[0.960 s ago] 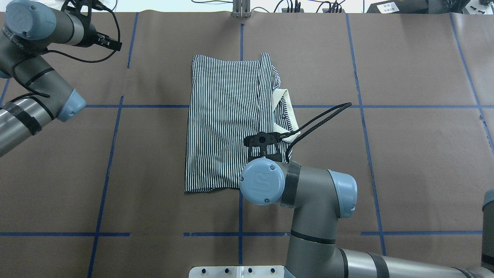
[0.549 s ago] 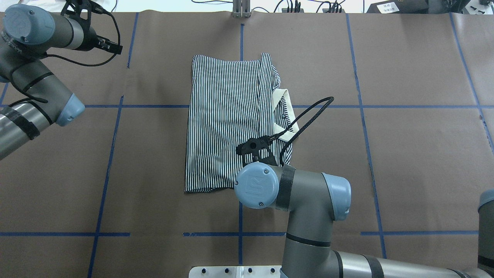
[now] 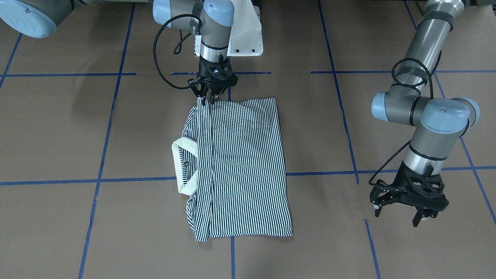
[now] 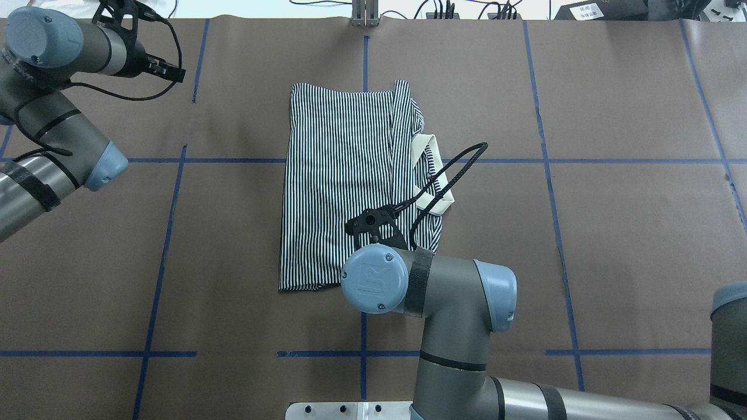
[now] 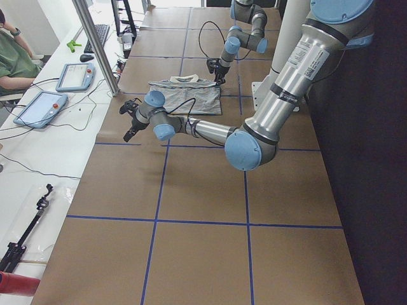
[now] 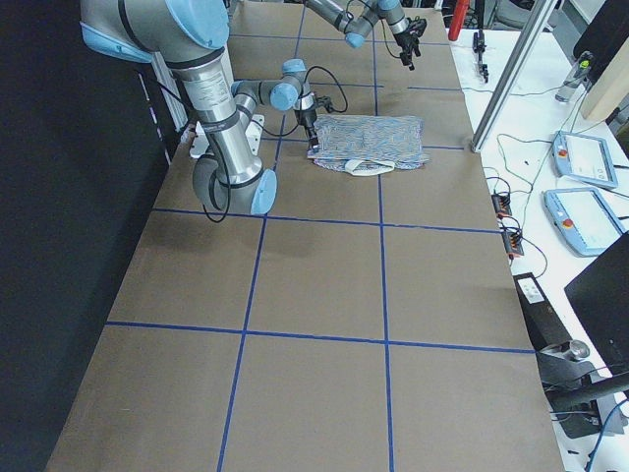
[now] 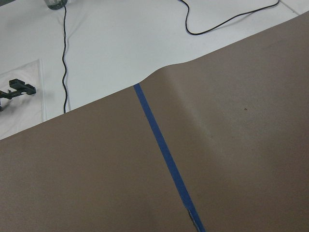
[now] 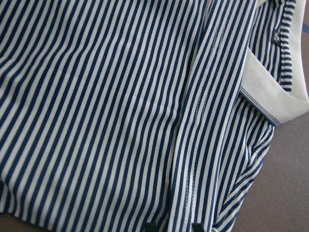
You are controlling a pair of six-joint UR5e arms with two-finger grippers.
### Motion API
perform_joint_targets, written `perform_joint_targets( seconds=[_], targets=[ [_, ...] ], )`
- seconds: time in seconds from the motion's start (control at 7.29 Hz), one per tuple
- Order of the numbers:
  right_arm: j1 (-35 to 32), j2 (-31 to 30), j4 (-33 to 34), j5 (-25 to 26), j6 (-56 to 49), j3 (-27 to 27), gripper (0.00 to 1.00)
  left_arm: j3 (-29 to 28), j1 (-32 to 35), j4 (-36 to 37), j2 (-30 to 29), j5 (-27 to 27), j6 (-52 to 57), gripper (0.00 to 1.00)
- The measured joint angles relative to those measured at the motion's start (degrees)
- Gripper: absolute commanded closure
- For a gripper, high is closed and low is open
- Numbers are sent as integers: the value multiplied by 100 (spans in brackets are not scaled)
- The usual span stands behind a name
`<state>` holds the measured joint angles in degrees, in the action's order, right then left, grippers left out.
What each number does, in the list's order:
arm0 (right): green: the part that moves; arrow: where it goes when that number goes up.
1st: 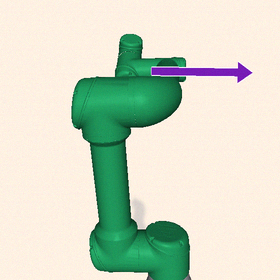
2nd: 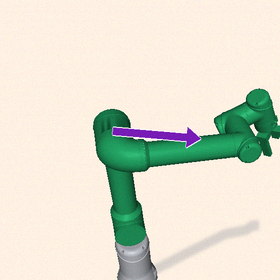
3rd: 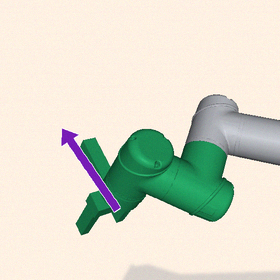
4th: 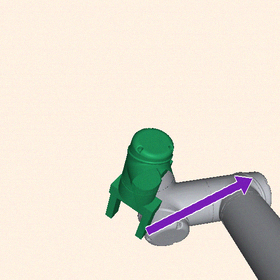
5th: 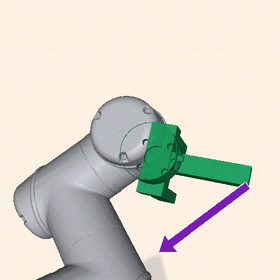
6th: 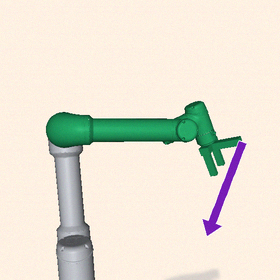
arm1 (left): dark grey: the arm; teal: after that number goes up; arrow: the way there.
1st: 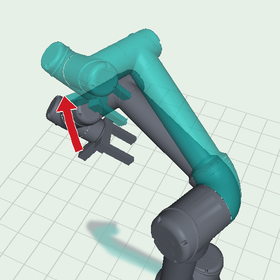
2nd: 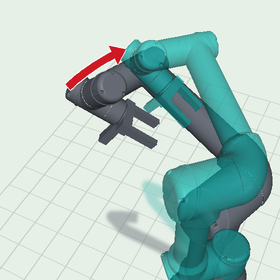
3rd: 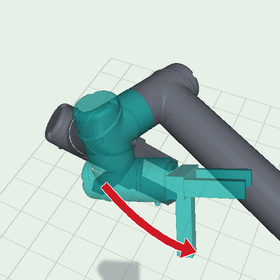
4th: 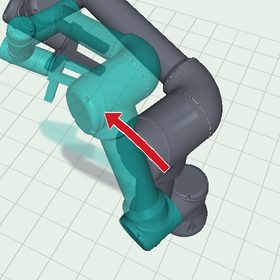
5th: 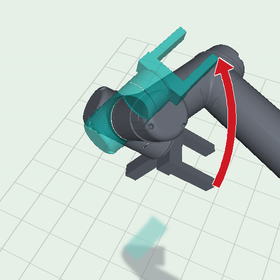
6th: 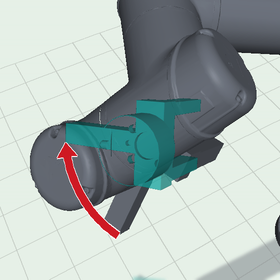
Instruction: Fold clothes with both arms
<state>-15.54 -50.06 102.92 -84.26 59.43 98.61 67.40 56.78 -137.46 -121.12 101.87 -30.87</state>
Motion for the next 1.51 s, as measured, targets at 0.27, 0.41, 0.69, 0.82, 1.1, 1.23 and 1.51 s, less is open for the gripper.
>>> perform_joint_targets(
  seconds=[0.27,0.41,0.69,0.82,1.1,1.23,1.51],
  targets=[
    [5,-46,2,14,-8,-43,84,-1,-11,0,0,0,-6,0],
    [7,-64,8,15,-12,-55,100,0,-23,0,0,0,-6,0],
    [-23,-71,10,31,-23,-13,100,1,-27,0,0,0,-7,0],
    [-80,-117,11,40,-31,84,100,1,-29,0,3,2,-7,0],
    [-154,-670,14,43,-33,618,100,1,-31,-5,4,31,-9,0],
    [-139,-998,11,57,-9,891,95,1,-31,-8,6,39,-10,0],
    [-28,-1276,9,138,55,1059,0,0,-29,-3,9,44,-7,0]
  ],
)
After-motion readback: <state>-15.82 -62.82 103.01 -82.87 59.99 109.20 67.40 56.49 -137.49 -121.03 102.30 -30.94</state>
